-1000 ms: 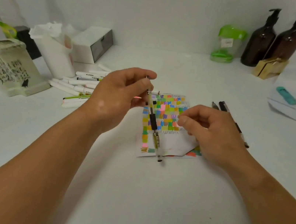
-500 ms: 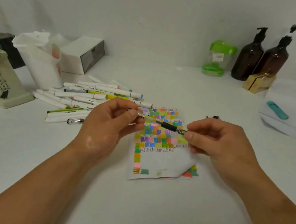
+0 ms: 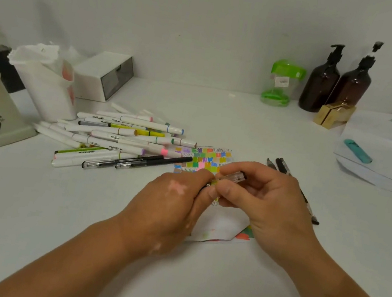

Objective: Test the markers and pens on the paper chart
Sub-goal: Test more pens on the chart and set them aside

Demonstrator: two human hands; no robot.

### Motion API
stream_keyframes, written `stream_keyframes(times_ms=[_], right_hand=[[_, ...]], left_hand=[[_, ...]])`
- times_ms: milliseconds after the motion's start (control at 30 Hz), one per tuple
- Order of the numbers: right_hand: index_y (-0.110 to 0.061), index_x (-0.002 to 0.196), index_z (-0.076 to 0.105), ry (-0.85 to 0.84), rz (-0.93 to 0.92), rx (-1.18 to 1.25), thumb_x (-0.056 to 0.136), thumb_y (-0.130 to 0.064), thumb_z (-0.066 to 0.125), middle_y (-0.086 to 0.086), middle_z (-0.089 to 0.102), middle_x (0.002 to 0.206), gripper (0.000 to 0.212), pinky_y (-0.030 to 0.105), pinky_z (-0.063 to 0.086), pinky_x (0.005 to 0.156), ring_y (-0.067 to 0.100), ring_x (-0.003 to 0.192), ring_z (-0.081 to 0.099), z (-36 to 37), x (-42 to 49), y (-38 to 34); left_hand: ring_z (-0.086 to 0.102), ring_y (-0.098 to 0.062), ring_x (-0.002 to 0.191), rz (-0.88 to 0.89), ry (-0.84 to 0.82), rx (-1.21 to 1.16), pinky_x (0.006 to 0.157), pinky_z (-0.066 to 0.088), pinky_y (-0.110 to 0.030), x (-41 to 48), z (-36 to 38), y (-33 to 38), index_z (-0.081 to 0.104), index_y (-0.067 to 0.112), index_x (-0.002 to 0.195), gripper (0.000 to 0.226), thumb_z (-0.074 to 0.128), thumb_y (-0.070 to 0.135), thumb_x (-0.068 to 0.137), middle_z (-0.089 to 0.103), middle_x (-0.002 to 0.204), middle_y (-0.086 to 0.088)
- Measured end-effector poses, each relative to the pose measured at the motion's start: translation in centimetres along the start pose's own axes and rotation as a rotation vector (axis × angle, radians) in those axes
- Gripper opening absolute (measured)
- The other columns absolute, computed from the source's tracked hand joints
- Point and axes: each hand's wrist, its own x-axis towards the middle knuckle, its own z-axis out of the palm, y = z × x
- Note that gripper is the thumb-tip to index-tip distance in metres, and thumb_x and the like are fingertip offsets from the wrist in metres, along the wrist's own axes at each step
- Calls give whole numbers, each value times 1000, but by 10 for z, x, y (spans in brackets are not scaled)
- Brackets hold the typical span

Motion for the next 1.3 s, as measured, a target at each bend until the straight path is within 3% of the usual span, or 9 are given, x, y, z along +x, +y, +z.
stream_keyframes(times_ms=[133, 300, 433, 600, 733, 900, 1067, 1233, 1300], right_hand=[[-20, 89, 79, -8, 4, 33, 69, -29, 79, 8, 77, 81, 22, 21, 59, 68, 21, 71, 75, 0, -1, -2], [-22, 86, 79, 12, -6, 64, 70, -29, 77, 13, 76, 82, 18, 22, 60, 69, 30, 76, 75, -2, -2, -2], [-24, 85, 80, -7, -23, 70, 72, -29, 76, 9, 77, 82, 15, 21, 60, 69, 25, 77, 77, -1, -4, -3], [-28, 97, 75, 239, -72, -39, 86, -20, 74, -3, 76, 83, 14, 20, 58, 62, 11, 75, 73, -25, 8, -4], [-37, 103, 63, 217, 48, -519, 86, -27, 80, -10, 74, 86, 26, 16, 47, 67, 0, 77, 66, -38, 18, 15], [-31, 99, 65, 256, 71, -878, 85, -40, 79, -16, 66, 85, 22, 19, 45, 64, 5, 75, 61, -30, 30, 27], [-30, 118, 68, 341, 86, -1044, 91, -45, 70, -4, 73, 105, 31, 38, 56, 81, 20, 96, 65, -37, 30, 28], [-28, 134, 62, 372, 136, -1098, 91, -48, 68, -1, 71, 118, 48, 38, 52, 87, 25, 108, 63, -45, 29, 24], [-30, 134, 61, 406, 64, -1024, 91, -44, 70, -5, 70, 118, 46, 30, 51, 88, 16, 100, 63, -48, 27, 18]], left_hand=[[37, -12, 48, -21, 51, 61, 48, 30, -25, 0, -1, 2, 64, 24, 110, 44, 31, 51, 100, 33, 53, 20], [44, -4, 50, -15, 40, -36, 49, 25, -10, 1, -6, 5, 65, 27, 107, 41, 33, 52, 102, 43, 53, 20], [50, 8, 55, -12, 16, -69, 49, 29, -6, 1, -7, 8, 65, 28, 117, 44, 34, 53, 99, 53, 67, 38], [53, -8, 56, -230, -1, -59, 51, 35, -19, 1, -15, -4, 53, 30, 97, 43, 30, 65, 89, 52, 55, 11], [37, -8, 52, -503, 92, -481, 49, 34, -21, 5, -25, -18, 47, 12, 82, 29, 44, 31, 103, 44, 59, 7], [60, -19, 71, -676, 147, -1007, 64, 54, -31, 9, -19, -11, 71, 10, 84, 26, 54, 22, 100, 62, 78, -6], [65, -12, 79, -681, 108, -1123, 69, 52, -29, 8, -15, -11, 79, 17, 87, 26, 66, 37, 77, 71, 84, 0], [56, -17, 70, -702, 56, -1241, 59, 46, -28, 7, -12, -12, 78, 11, 94, 41, 77, 40, 64, 67, 84, -6], [56, -16, 66, -725, 69, -1295, 56, 46, -27, 8, -9, -12, 79, 10, 94, 36, 76, 34, 69, 66, 81, -6]])
